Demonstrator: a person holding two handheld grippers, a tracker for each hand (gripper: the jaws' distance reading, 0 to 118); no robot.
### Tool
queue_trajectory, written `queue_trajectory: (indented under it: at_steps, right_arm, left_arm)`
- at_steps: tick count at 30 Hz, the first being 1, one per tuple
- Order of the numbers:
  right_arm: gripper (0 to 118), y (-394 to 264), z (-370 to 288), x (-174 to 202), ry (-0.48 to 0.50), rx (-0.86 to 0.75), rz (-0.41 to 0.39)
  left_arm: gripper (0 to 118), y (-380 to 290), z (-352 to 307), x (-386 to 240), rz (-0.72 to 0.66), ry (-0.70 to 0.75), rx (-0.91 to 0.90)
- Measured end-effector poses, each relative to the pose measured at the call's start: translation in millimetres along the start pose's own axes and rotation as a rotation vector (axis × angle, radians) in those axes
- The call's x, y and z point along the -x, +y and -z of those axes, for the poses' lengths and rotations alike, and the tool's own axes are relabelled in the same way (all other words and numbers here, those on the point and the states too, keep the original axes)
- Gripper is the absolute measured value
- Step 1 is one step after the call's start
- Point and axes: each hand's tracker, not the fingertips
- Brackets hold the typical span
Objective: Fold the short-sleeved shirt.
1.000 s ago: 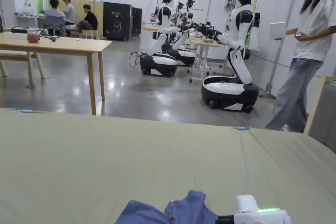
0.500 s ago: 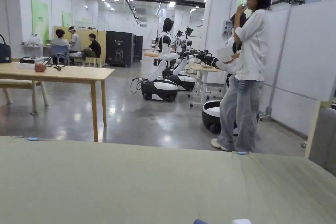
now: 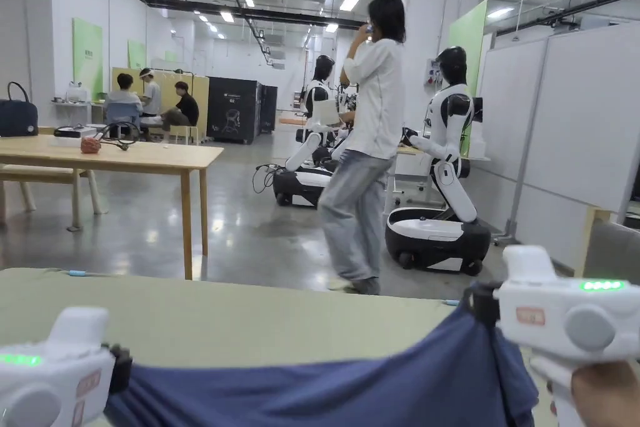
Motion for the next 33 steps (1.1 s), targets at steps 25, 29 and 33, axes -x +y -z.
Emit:
queue_trajectory:
  at_steps: [25,29,33]
  right_arm:
    - [6,183.1,21.6,-44.3,-0.054,-0.341,0.111]
    - [6,131.1,56.0,-46.1,-0.095,-0.274,0.093]
    - [6,94.8,55.3,-50.6,-0.081,-0.289,0.129]
  left_arm:
    - [0,250.2,30.9,-6.7,0.067,0.175,-0.336]
    - [0,195.5,64.2,-10.2,0.042,0.179,-0.274]
    - [0,161.5,67.1,-20.3,0.044,0.164,-0.253]
